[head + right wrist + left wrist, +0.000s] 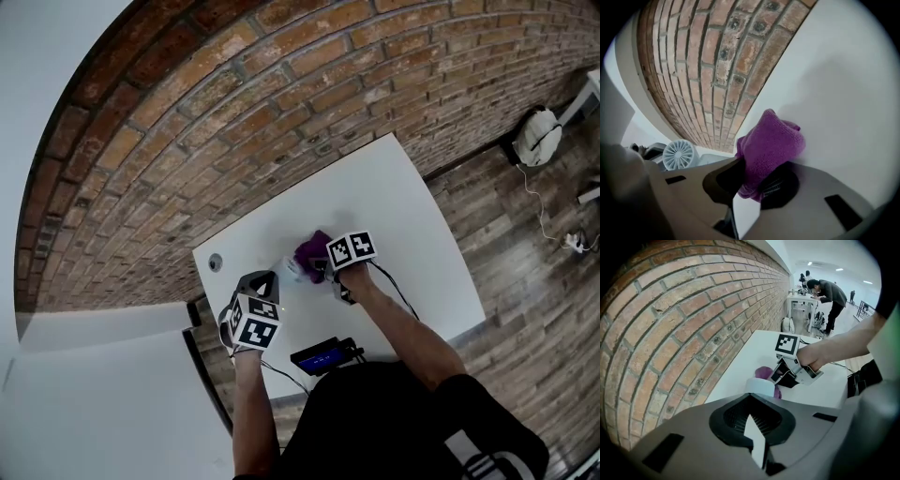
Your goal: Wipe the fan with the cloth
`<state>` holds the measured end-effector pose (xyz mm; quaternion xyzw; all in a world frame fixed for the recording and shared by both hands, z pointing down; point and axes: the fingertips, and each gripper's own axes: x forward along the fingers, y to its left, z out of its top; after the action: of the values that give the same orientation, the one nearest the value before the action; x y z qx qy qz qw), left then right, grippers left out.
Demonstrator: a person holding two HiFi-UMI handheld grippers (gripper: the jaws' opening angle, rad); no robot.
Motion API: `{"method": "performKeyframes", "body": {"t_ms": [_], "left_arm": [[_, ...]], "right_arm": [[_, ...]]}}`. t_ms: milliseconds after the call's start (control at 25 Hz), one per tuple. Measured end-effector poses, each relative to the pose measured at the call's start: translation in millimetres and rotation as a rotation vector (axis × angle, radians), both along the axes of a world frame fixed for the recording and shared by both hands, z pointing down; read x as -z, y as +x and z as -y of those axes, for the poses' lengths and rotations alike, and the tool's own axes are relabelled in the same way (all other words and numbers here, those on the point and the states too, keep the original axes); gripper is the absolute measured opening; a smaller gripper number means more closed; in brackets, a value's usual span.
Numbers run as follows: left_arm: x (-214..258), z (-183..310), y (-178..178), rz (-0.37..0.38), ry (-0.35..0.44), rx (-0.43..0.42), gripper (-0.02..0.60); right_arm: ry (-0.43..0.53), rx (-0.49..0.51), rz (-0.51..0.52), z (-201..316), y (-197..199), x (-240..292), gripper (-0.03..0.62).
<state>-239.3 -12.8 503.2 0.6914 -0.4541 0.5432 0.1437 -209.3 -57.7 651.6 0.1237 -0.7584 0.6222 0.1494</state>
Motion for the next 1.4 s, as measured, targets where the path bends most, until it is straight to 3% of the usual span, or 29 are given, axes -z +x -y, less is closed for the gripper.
{"method": "performKeyframes", "body": {"t_ms": [120, 240, 360, 480, 600, 680, 760, 880, 960, 1000, 1080, 1240, 1400], "left_arm": [[0.4, 0.4, 0.5, -0.009, 0.002, 0.002, -0.008], [1.3, 2.0, -0.5, -0.009, 0.005, 0.004, -0.008], [0.8, 1.3, -1.0, -0.002, 0.004, 0.004, -0.008], [0.2, 0.3, -0.6, -0.004, 0.006, 0.007, -0.008], [0.0, 1.1, 0.2, -0.004, 0.01, 0.005, -0.008], [0.3, 0.7, -0.4, -0.005, 0.011, 0.008, -0.008], [0.4, 0.0, -0.7, -0.009, 0.012, 0.01, -0.008], [1.2, 1.8, -0.8, -0.014, 0.018, 0.01, -0.008], [1.3, 1.9, -1.2, -0.014, 0.019, 0.009, -0.008], [1.3, 1.5, -1.6, -0.012, 0.017, 0.01, -0.008], [1.1, 0.8, -1.6, -0.009, 0.014, 0.01, -0.008], [0.7, 1.1, -1.1, -0.005, 0.013, 0.005, -0.008], [0.8, -0.6, -1.4, 0.0, 0.016, 0.007, -0.008]], "right_arm": [[0.149, -0.073, -0.096, 25.9, 26.7, 12.6, 0.078], [0.19, -0.205, 0.068, 50.4, 30.7, 64.3, 0.078], [0.127, -0.147, 0.162, 34.4, 7.3, 75.6, 0.078], [0.081, -0.032, 0.041, 1.7, -12.5, 33.1, 0.078], [0.18, 0.062, -0.15, -3.6, -4.2, -3.2, 0.078], [0.229, 0.094, -0.181, 0.7, 0.7, 1.1, 0.078], [0.246, 0.03, -0.091, 13.5, 5.0, 32.8, 0.078], [0.185, -0.133, 0.247, 35.8, 10.5, 118.4, 0.078], [0.147, -0.145, 0.4, 33.5, 9.1, 158.8, 0.078], [0.155, -0.112, 0.407, 26.3, 5.0, 164.7, 0.078], [0.189, -0.039, 0.339, 9.7, -4.4, 153.0, 0.078], [0.179, -0.047, 0.231, 7.1, -4.4, 109.2, 0.078], [0.156, -0.036, 0.048, 10.6, 12.3, 56.7, 0.078]]}}
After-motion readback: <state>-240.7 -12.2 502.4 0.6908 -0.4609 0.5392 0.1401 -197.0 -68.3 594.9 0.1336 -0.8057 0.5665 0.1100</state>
